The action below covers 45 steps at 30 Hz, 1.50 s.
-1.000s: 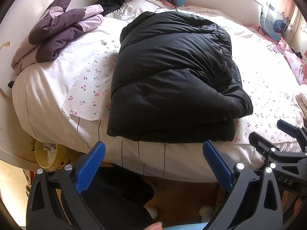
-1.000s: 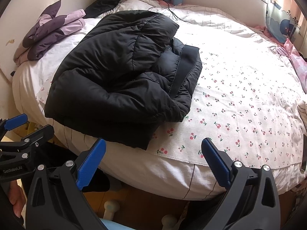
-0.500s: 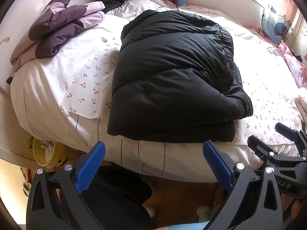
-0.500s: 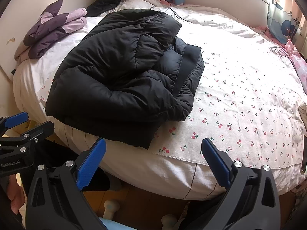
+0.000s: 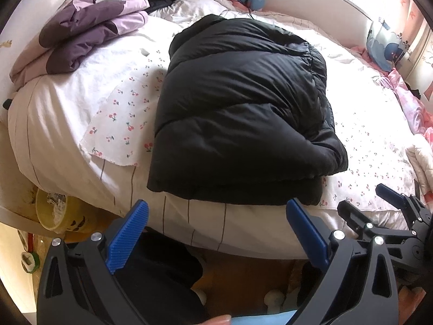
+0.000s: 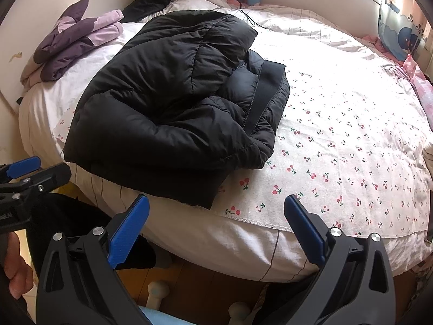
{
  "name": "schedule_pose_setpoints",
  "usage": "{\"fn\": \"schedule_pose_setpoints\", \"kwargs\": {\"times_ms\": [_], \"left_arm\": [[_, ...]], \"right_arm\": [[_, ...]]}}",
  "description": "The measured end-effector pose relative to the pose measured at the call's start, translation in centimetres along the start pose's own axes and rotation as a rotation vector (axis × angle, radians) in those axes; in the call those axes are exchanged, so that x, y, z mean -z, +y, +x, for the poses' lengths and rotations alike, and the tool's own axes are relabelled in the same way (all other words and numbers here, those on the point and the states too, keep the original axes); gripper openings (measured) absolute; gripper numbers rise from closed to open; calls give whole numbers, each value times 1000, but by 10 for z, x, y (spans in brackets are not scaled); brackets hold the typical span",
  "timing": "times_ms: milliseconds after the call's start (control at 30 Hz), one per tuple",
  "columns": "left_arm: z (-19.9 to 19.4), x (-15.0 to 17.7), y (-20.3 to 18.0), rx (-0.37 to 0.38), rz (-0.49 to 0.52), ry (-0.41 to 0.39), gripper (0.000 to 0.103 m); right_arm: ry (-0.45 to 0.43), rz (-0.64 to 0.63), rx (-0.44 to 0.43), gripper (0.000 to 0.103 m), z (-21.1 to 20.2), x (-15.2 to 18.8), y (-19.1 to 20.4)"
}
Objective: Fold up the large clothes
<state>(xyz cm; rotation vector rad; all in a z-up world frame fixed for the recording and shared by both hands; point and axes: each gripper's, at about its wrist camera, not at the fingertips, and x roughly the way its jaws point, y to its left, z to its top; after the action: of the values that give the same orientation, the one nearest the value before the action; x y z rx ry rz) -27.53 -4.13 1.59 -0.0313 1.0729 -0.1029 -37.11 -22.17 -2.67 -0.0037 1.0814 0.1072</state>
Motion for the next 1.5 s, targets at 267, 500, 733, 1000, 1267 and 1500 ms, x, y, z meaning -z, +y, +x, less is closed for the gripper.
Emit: {"fn": "schedule_pose_setpoints", "kwargs": {"times_ms": [267,500,733,1000,1267,1500], "left_arm": [[1,0,-9,-69,51,9,97],[3,0,-11,-63,54,21,97],[4,2,-14,-54,56,28,97],[4,3,-13,-61,52,29,97],[4,3,-16,-63,60,32,97],[4,3,-17,-59,64,36,97]], "right_arm": [[1,2,-2,96,0,0,1],[3,8,-6,96,2,2,0],[7,6,-11,96,4,2,-2],[9,12,-13,96,5,4,-4],[14,10,-18,96,6,5,-4],[15,9,-18,96,6,5,-4]]}}
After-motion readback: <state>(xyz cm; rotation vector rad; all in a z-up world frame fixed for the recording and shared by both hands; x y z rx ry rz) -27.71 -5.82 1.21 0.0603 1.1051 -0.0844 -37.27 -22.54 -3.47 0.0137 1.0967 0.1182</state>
